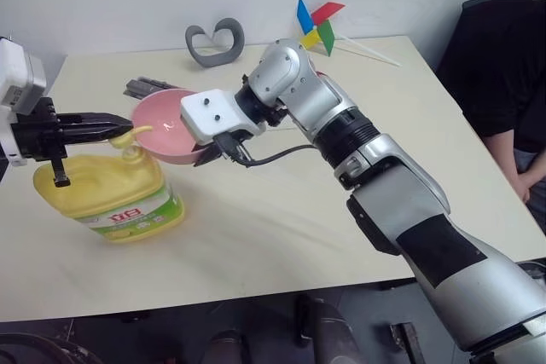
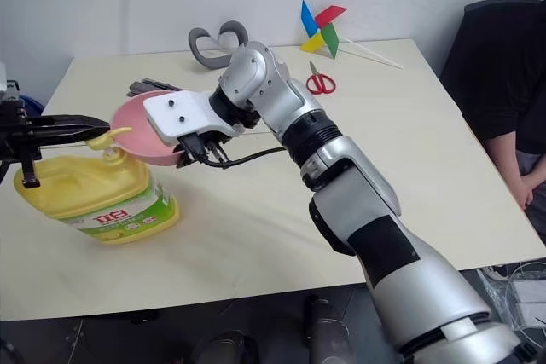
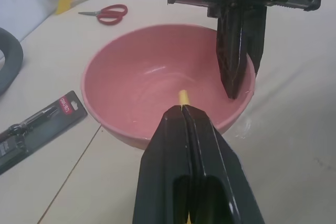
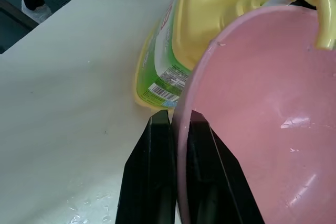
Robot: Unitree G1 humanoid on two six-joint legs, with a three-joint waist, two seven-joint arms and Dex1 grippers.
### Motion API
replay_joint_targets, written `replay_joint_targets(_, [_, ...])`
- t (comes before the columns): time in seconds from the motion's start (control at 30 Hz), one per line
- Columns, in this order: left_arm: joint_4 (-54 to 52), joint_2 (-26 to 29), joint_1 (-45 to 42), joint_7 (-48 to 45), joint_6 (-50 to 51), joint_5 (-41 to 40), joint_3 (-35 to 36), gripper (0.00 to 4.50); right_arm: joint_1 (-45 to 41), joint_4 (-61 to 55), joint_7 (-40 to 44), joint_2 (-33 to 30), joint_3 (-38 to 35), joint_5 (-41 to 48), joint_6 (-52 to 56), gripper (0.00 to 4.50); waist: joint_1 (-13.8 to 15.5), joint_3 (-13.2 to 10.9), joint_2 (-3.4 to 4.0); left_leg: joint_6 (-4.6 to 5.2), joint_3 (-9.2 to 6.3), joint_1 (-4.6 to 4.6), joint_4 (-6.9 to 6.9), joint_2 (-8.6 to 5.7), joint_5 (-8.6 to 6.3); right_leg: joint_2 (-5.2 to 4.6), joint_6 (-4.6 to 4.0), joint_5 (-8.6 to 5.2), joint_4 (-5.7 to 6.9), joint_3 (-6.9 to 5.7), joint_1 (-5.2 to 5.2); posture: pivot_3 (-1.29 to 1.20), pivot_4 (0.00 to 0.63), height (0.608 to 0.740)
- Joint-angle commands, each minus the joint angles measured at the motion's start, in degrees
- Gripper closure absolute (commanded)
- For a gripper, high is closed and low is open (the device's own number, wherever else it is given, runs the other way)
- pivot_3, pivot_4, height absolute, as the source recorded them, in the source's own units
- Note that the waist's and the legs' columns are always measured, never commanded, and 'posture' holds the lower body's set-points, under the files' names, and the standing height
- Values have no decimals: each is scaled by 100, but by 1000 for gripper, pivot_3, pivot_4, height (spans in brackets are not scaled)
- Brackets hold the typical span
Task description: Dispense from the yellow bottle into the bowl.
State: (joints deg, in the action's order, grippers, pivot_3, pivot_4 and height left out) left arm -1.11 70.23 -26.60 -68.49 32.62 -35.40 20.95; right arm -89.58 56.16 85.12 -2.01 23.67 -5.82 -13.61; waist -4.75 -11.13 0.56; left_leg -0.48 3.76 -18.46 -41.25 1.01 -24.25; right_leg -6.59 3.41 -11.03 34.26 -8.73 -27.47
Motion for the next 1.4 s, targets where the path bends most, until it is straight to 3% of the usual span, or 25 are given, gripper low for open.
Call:
replay_joint_targets(0.03, [107, 100, 105, -111, 8, 235, -223, 4480, -191, -320, 73, 102, -186, 164, 21, 4500, 0, 0, 0, 0, 0, 2, 0, 0, 0, 0, -1, -1, 2, 1, 1, 0, 150, 740])
replay_joint_targets(0.47, [119, 248, 531, -282, -425, 721, -616, 4480, -373, -186, 31, 239, -275, 194, 81, 4500, -17, 0, 0, -7, 11, 25, 7, 4, 1, 2, -20, -12, 30, 18, -2, 0, 150, 740])
replay_joint_targets(0.97, [302, 128, -2, -408, -461, 985, -1437, 4480, -301, -282, 78, 231, -241, 154, 51, 4500, -3, 1, 2, -10, 14, 42, 12, 4, 2, 2, -28, -17, 57, 37, -2, 0, 150, 740])
replay_joint_targets(1.4, [310, 142, 344, -458, -783, 1501, -1774, 4480, -370, -256, 22, 284, -318, 118, 34, 4500, -7, 17, 27, -10, 40, 89, 29, 3, 2, 9, -31, -19, 78, 87, 6, 0, 150, 740])
